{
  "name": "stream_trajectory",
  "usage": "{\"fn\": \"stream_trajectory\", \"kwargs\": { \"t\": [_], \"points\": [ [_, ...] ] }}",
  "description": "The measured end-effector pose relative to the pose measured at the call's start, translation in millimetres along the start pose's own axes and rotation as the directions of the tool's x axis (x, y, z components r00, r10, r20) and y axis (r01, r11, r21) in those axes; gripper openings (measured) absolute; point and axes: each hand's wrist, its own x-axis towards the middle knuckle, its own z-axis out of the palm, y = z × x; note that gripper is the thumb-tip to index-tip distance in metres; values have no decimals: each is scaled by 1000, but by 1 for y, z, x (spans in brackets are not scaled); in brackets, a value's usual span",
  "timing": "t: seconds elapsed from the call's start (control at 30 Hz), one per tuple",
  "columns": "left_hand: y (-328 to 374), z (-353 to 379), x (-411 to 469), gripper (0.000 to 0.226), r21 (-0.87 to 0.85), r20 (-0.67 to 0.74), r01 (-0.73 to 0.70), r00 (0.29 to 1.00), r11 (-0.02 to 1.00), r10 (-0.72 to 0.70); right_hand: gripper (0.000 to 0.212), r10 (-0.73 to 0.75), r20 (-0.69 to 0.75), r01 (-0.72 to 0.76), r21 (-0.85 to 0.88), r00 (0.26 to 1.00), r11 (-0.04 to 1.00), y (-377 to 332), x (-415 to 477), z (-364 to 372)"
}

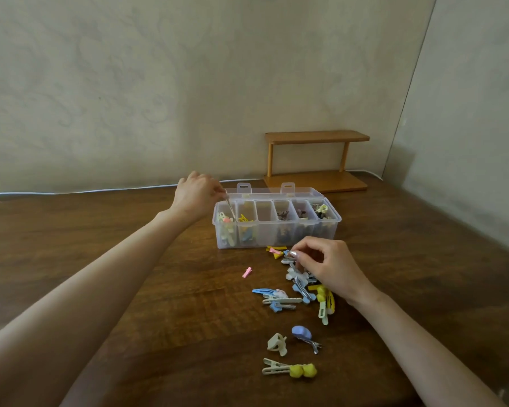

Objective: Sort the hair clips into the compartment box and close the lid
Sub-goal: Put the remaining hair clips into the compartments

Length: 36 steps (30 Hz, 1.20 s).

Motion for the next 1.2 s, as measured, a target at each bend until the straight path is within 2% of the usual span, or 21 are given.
{"fn": "stream_trajectory", "kwargs": {
  "t": [0.07,0.2,0.33,0.47,0.67,0.77,0.87,0.97,1.1,1.2],
  "points": [
    [0,-2,3,27,-10,17,21,1000,1000,-21,9,-1,1,1,1,1000,1000,0,0,0],
    [6,5,4,29,83,170,-19,985,996,4,9,5,-4,-5,1,1000,1000,0,-1,-2],
    [6,10,-6,18,-22,-2,4,1000,1000,-4,9,2,-7,-2,-2,1000,1000,-1,-2,-2],
    [6,3,-17,31,-43,-21,-25,999,999,24,9,0,2,0,-16,1000,1000,-2,-1,-1],
    [22,7,-52,13,-147,-224,-177,964,973,142,10,4,4,-3,-22,1000,1000,-4,-2,-2],
    [31,8,-68,11,-185,-261,-238,947,954,186,8,1,39,0,-21,999,1000,-6,-2,-3],
    [42,10,-84,10,-261,-176,-294,951,919,255,8,-14,126,21,-51,992,998,-9,-2,-5],
    [53,14,-98,12,-394,14,-330,931,858,365,8,-39,199,55,-74,979,996,-9,-3,-8],
    [56,18,-109,23,-501,288,-318,816,804,502,17,-33,314,56,-62,949,996,-9,-3,-11],
    [54,20,-115,28,-526,377,-285,766,801,521,17,-24,387,61,-83,922,995,-8,-2,-12]
  ]
}}
